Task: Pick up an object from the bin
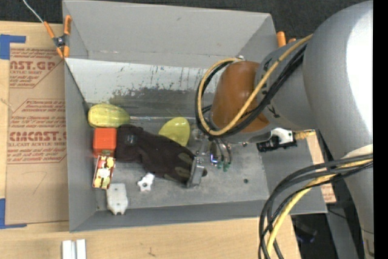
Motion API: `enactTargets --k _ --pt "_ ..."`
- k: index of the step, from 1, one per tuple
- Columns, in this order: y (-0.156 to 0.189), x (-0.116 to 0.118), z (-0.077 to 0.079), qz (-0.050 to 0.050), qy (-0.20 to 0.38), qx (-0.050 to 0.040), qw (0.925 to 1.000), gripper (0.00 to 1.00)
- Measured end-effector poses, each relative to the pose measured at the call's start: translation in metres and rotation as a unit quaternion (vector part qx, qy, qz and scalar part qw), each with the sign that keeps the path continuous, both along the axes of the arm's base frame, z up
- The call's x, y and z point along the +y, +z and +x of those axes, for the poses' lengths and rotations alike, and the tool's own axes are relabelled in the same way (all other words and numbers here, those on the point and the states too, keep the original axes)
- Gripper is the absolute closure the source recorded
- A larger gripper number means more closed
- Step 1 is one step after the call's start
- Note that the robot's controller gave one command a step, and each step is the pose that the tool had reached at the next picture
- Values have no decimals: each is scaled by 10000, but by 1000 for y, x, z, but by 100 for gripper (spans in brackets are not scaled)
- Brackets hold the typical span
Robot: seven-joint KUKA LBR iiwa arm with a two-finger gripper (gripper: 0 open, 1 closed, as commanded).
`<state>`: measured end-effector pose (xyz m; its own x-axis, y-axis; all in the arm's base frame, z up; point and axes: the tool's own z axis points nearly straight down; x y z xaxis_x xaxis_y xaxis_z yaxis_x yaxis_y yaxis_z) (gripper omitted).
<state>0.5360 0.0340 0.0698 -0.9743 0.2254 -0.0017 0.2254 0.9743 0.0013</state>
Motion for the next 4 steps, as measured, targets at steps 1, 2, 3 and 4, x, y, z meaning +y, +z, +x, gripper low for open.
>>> enactTargets --k 1,2,3,4 --pt "0 8 -16 2 -150 28 9999 100" --pt "0 8 -16 1 -151 28 9999 100" --pt "76 5 -8 3 -91 50 9999 100" --pt "133 3 -6 7 -124 7 9999 100"
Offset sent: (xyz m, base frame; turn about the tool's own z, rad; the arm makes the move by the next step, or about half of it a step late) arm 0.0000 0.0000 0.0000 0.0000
